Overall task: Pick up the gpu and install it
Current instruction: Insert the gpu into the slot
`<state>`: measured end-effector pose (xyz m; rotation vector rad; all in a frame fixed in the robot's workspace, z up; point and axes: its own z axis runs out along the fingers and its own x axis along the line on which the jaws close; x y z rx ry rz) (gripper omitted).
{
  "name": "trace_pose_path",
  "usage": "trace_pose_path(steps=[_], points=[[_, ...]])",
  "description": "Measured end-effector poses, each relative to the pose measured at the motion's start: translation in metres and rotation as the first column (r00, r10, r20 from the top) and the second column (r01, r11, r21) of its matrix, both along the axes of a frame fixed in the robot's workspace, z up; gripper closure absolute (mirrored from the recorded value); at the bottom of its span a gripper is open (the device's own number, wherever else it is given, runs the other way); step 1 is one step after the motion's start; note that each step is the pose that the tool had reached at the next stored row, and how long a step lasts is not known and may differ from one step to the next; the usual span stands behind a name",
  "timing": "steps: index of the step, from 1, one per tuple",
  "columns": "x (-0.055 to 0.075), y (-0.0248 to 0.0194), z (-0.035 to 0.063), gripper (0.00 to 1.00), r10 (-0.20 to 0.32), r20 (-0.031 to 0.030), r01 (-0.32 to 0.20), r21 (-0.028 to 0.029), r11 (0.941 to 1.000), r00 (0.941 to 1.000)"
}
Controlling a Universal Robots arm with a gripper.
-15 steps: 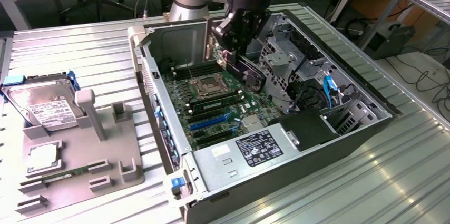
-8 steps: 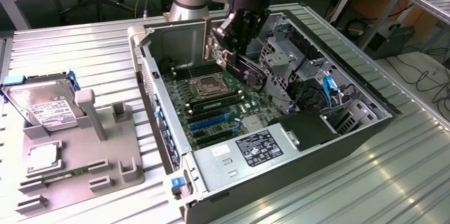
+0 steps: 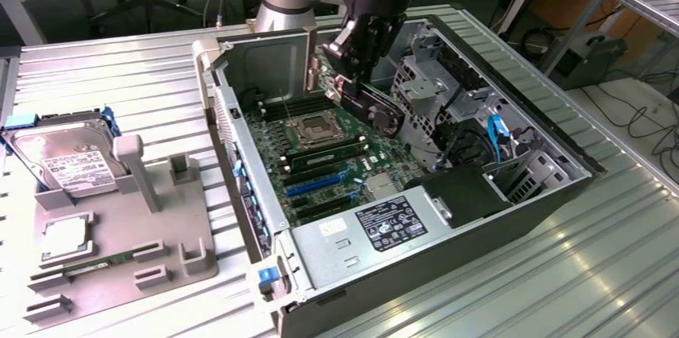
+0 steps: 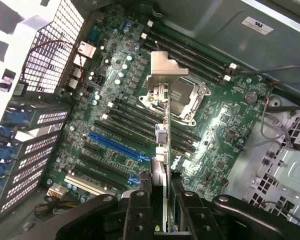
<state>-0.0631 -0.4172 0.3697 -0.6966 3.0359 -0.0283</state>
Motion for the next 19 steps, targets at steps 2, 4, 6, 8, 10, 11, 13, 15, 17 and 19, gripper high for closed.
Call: trace_pose_path(steps=[2,4,6,8,10,11,13,15,17,19], points=[[0.0,0.0,0.0,0.74,0.01,0.0,-0.01,0.0,0.9999,0.9999],[0.0,0.0,0.0,0.74,0.02,0.0,-0.02,0.0,0.9998,0.9998],[0.0,0.0,0.0,0.74,0.029,-0.0001,-0.029,0.0,0.9996,0.9996],[0.0,0.0,0.0,0.74,0.039,0.0,-0.039,0.0001,0.9992,0.9992],[0.0,0.0,0.0,0.74,0.049,0.0,-0.049,0.0,0.9988,0.9988],[0.0,0.0,0.0,0.74,0.054,0.0,-0.054,0.0,0.9985,0.9985],[0.0,0.0,0.0,0.74,0.071,0.0,-0.071,0.0,0.9975,0.9975],[0.0001,0.0,0.0,0.74,0.085,0.0,-0.085,0.0,0.9964,0.9964],[0.0,0.0,0.0,0.74,0.096,-0.0001,-0.096,0.0,0.9954,0.9954],[0.0,0.0,0.0,0.74,0.106,0.0,-0.106,0.0,0.9943,0.9943]])
